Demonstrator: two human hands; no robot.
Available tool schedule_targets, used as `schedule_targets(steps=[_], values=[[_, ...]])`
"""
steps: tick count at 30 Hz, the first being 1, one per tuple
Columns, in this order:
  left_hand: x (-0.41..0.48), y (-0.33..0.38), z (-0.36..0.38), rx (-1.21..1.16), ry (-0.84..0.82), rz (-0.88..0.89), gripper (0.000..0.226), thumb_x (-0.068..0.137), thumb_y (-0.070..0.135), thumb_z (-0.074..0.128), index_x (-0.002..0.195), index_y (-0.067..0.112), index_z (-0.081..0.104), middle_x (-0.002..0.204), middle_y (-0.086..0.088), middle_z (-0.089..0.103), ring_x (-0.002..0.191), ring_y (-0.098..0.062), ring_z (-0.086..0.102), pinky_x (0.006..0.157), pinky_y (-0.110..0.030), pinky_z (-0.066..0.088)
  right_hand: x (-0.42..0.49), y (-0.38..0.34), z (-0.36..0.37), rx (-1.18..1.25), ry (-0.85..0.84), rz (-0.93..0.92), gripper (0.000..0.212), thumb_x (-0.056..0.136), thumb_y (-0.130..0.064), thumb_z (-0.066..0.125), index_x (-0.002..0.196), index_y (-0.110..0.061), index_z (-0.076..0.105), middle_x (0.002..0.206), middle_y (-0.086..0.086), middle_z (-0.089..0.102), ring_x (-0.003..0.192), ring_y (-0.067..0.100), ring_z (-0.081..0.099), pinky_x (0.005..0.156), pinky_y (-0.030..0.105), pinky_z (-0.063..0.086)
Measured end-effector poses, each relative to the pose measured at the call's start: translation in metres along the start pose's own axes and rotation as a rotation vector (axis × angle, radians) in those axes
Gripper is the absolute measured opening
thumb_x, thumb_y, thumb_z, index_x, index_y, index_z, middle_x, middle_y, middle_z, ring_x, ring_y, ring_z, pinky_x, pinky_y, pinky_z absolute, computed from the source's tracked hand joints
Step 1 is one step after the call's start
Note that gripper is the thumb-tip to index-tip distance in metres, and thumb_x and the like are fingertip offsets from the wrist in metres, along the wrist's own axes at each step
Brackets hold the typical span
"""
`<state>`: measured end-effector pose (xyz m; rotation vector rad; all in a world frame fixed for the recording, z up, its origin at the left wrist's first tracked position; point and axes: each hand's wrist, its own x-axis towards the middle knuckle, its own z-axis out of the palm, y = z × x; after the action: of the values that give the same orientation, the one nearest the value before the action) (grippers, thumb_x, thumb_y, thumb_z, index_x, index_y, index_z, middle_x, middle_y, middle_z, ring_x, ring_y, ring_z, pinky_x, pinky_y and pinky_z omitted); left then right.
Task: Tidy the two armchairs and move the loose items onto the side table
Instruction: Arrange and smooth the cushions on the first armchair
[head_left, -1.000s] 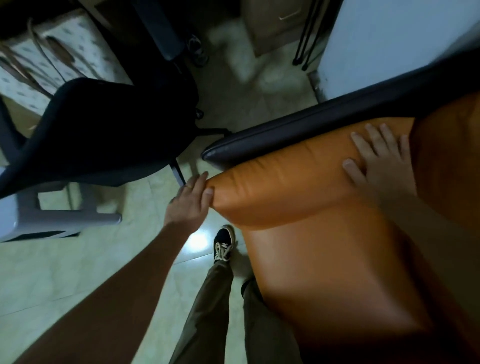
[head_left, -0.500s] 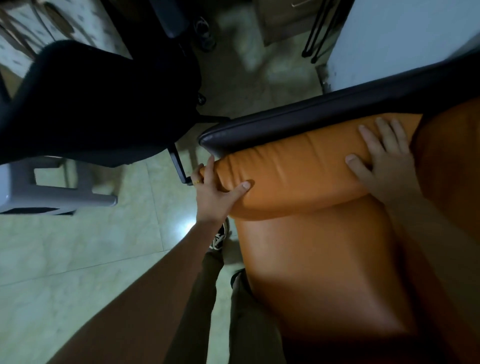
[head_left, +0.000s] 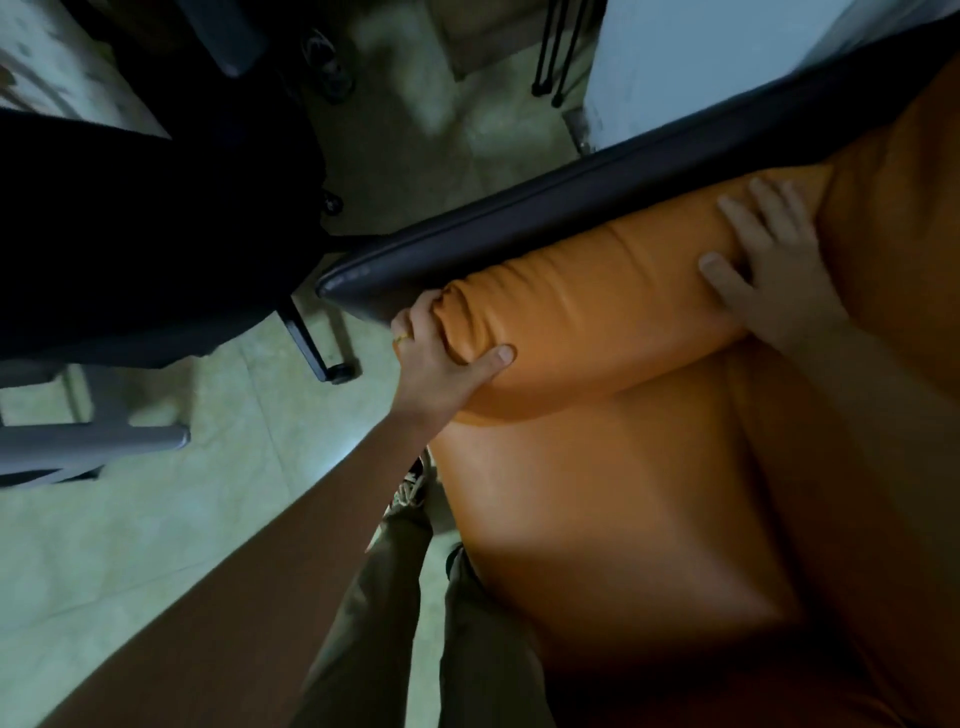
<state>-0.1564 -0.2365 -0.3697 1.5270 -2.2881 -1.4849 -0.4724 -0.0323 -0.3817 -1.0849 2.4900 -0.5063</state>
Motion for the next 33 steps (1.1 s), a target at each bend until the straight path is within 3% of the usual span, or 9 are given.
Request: schedule_targets(steps=[5, 10, 12, 15, 18, 22, 25, 29, 33], values=[[0.010, 0.021, -0.038, 0.331, -0.101, -0.050, 0.104, 0.059, 0.079, 0.074, 0.142, 0.035, 0.030, 0.146, -0.010, 0.031, 0.139, -0.034, 0.029, 0.111, -0.054, 0.037, -0.006, -0.020, 0.002, -0.174, -0.075, 0.021, 0.086, 0.078, -0.080, 0.043, 0.154, -0.042, 0.025, 0.167, -0.002, 0.008, 0.154, 0.028, -0.006, 0.118, 0.066, 0.004], [0.011, 0.043, -0.022, 0.862, -0.215, 0.066, 0.114, 0.060, 0.097, 0.044, 0.152, 0.043, 0.005, 0.161, -0.007, 0.020, 0.148, -0.035, 0.018, 0.109, -0.077, 0.012, -0.015, -0.034, 0.011, -0.310, -0.034, -0.113, 0.081, 0.085, -0.077, 0.035, 0.154, -0.034, 0.029, 0.166, 0.005, 0.018, 0.154, 0.032, 0.000, 0.117, 0.069, -0.004], [0.005, 0.041, -0.011, 0.965, -0.145, 0.081, 0.112, 0.065, 0.098, 0.034, 0.154, 0.038, 0.000, 0.161, -0.009, 0.023, 0.148, -0.035, 0.020, 0.108, -0.080, 0.008, -0.015, -0.041, 0.022, -0.320, 0.006, -0.187, 0.072, 0.092, -0.069, 0.032, 0.152, -0.030, 0.036, 0.163, 0.008, 0.027, 0.153, 0.035, 0.010, 0.117, 0.070, 0.000], [-0.006, 0.043, 0.001, 1.032, -0.015, 0.180, 0.102, 0.078, 0.093, 0.015, 0.157, 0.031, 0.001, 0.162, -0.012, 0.023, 0.150, -0.037, 0.018, 0.111, -0.076, 0.004, -0.008, -0.052, 0.038, -0.344, 0.079, -0.327, 0.059, 0.099, -0.056, 0.031, 0.144, -0.023, 0.052, 0.154, 0.008, 0.044, 0.147, 0.034, 0.031, 0.117, 0.068, 0.009], [-0.009, 0.046, 0.025, 1.124, -0.065, 0.397, 0.102, 0.085, 0.086, 0.014, 0.159, 0.018, -0.004, 0.166, -0.015, 0.008, 0.153, -0.035, 0.006, 0.118, -0.065, -0.001, -0.005, -0.046, 0.043, -0.340, 0.107, -0.389, 0.054, 0.100, -0.051, 0.033, 0.143, -0.025, 0.052, 0.153, 0.006, 0.047, 0.145, 0.030, 0.035, 0.120, 0.060, 0.011], [0.017, 0.042, 0.007, 1.080, -0.220, 0.507, 0.101, 0.084, 0.085, 0.028, 0.158, 0.025, -0.007, 0.166, -0.008, 0.008, 0.152, -0.031, 0.010, 0.122, -0.054, 0.008, -0.006, -0.004, 0.017, -0.160, 0.095, -0.026, 0.057, 0.099, -0.053, 0.032, 0.153, -0.034, 0.033, 0.166, 0.002, 0.022, 0.154, 0.024, 0.009, 0.123, 0.051, 0.001], [0.025, 0.031, -0.026, 0.934, -0.263, 0.393, 0.093, 0.085, 0.083, 0.032, 0.157, 0.036, -0.003, 0.165, -0.001, 0.015, 0.150, -0.031, 0.019, 0.120, -0.053, 0.018, -0.004, 0.006, 0.003, -0.062, 0.016, 0.135, 0.060, 0.102, -0.054, 0.029, 0.158, -0.032, 0.022, 0.169, -0.002, 0.006, 0.155, 0.017, -0.006, 0.125, 0.042, -0.001], [0.021, 0.027, -0.043, 0.886, -0.298, 0.279, 0.088, 0.085, 0.082, 0.023, 0.157, 0.037, 0.001, 0.163, -0.002, 0.021, 0.145, -0.032, 0.029, 0.114, -0.056, 0.030, -0.009, -0.028, 0.013, 0.156, 0.118, 0.338, 0.058, 0.105, -0.043, 0.031, 0.159, -0.026, 0.021, 0.169, -0.002, 0.003, 0.155, 0.023, -0.008, 0.123, 0.032, -0.007], [0.024, 0.045, -0.030, 0.918, -0.355, 0.360, 0.082, 0.091, 0.075, 0.026, 0.157, 0.039, -0.006, 0.166, -0.002, 0.011, 0.150, -0.032, 0.018, 0.117, -0.060, 0.023, -0.052, -0.062, 0.026, 0.362, 0.142, 0.513, 0.062, 0.105, -0.035, 0.041, 0.160, -0.034, 0.012, 0.168, -0.007, -0.006, 0.155, 0.024, -0.006, 0.118, 0.026, -0.007]])
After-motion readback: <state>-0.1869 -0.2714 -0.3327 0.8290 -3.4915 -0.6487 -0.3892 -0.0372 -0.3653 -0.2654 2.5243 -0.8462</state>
